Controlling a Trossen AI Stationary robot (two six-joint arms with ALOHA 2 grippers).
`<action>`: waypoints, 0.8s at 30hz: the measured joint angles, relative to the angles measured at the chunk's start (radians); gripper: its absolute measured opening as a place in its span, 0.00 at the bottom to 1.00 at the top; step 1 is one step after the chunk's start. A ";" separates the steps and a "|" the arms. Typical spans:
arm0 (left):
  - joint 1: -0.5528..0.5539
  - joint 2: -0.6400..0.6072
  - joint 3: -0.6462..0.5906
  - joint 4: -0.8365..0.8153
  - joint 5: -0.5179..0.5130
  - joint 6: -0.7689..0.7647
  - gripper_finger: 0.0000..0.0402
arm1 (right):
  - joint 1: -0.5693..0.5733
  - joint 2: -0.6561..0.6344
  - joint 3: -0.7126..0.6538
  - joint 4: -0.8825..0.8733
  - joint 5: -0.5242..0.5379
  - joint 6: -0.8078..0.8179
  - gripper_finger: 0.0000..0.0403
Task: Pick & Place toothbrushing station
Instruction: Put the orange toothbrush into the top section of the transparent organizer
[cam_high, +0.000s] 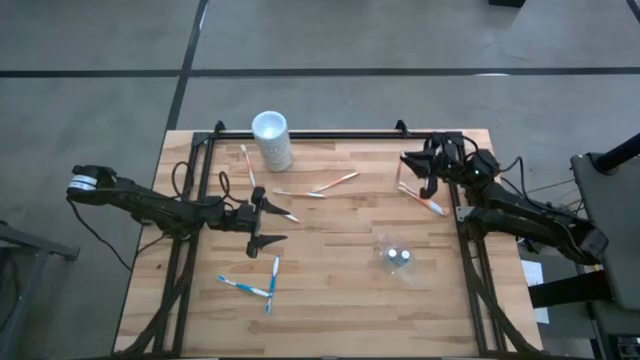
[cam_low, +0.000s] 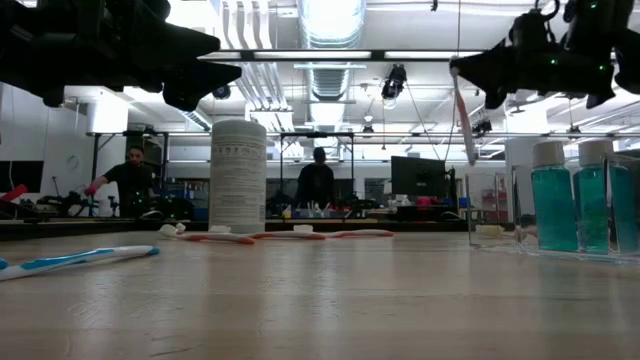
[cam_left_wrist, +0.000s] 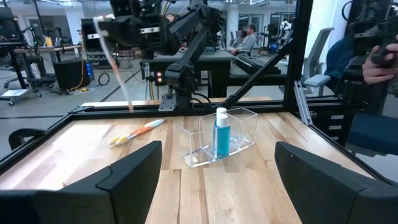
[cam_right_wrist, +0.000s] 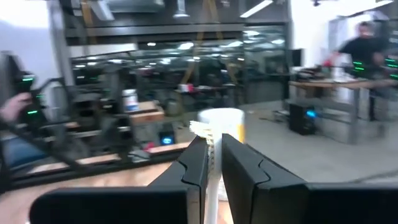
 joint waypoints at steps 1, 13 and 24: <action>0.000 0.000 0.000 0.000 0.000 0.000 0.79 | 0.004 -0.008 0.000 0.000 -0.024 0.000 0.08; 0.000 0.000 0.000 0.000 0.000 0.000 0.79 | 0.117 -0.025 0.012 0.002 -0.229 0.000 0.08; 0.000 0.000 0.000 0.000 0.000 0.000 0.79 | 0.270 -0.021 0.009 0.030 -0.229 -0.060 0.08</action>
